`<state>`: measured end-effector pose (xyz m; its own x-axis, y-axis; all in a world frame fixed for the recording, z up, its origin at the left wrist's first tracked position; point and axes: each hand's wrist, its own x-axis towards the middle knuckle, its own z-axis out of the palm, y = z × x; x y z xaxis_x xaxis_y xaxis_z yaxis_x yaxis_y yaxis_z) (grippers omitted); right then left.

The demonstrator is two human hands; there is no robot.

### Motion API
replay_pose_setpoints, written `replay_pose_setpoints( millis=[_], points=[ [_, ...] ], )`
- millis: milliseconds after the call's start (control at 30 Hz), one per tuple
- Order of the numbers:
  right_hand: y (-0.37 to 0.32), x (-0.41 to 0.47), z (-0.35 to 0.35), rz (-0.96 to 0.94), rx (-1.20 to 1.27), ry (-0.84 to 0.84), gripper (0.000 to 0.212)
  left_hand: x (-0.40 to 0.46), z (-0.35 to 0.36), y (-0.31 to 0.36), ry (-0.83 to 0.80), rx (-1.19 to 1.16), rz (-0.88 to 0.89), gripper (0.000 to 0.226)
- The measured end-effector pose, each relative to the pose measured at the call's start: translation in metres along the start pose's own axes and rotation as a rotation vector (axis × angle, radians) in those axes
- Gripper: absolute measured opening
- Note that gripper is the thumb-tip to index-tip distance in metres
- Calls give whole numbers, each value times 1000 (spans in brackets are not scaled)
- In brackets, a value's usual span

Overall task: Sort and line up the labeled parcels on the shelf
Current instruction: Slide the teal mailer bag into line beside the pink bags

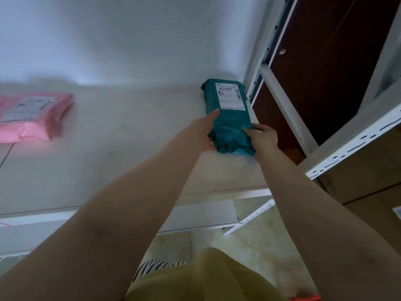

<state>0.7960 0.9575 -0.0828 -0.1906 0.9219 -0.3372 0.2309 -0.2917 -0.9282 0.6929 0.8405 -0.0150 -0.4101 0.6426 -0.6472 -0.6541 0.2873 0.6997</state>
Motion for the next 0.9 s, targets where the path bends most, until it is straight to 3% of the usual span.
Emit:
replay_pose_setpoints(
  millis=[100,500,733,900],
  points=[
    [5,-9,12,7,65,-35,36,6,-8,5,49,-45,20,51],
    [8,-54,78,-6,224,-219,12,5,-76,26,213,-199,104,39],
    [9,-96,129,-73,161,-287,5,-1,-128,33,218,-221,178,62],
    [5,-137,170,-81,184,-287,12,-12,-189,40,276,-282,194,48]
  ],
)
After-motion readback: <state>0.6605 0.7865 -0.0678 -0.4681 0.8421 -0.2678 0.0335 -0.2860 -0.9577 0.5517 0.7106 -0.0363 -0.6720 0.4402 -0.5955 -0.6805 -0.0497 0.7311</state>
